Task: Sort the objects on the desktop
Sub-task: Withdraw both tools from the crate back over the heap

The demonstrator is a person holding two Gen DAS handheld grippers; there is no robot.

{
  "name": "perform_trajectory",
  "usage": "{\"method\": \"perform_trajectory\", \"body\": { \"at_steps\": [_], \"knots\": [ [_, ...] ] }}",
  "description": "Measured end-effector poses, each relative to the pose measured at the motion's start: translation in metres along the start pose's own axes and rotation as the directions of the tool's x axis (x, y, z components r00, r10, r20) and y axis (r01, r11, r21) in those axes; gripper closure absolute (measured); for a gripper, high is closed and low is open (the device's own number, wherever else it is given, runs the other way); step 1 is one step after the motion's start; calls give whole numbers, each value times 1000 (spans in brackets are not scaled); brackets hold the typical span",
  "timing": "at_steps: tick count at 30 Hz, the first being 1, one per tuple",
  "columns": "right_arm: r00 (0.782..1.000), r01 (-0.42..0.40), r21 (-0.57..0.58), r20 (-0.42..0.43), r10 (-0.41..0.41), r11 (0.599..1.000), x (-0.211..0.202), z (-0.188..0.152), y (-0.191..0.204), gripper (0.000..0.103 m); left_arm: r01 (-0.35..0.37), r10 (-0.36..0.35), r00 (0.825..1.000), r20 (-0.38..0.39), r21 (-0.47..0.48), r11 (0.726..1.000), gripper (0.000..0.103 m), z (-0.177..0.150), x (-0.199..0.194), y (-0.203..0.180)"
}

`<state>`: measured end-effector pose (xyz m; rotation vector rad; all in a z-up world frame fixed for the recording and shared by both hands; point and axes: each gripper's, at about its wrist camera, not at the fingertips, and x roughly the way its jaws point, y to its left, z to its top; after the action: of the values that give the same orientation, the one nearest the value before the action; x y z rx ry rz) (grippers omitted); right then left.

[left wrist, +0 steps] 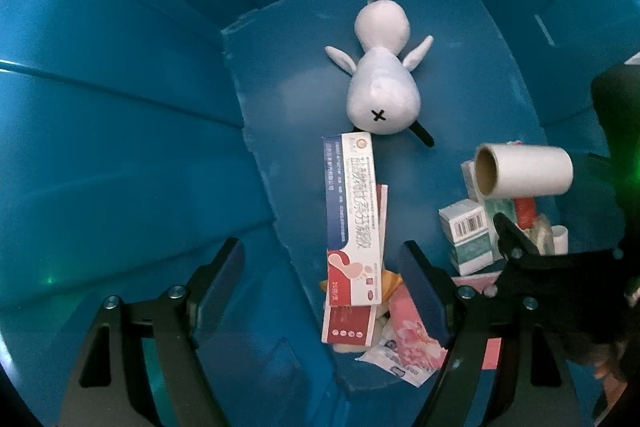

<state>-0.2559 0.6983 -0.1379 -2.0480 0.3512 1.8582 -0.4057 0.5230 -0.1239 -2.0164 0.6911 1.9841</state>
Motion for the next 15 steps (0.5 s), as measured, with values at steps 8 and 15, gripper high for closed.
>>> {"method": "perform_trajectory", "body": {
  "at_steps": [8,15],
  "knots": [
    [1000,22,-31,-5,-22,999,-50,-32,-6,0,39,-39,998,50,2,999,24,-20,-37,3],
    [996,76,-91,63,-70,993,-99,-44,10,0,91,-93,986,141,15,996,24,-60,-92,8]
  ]
}}
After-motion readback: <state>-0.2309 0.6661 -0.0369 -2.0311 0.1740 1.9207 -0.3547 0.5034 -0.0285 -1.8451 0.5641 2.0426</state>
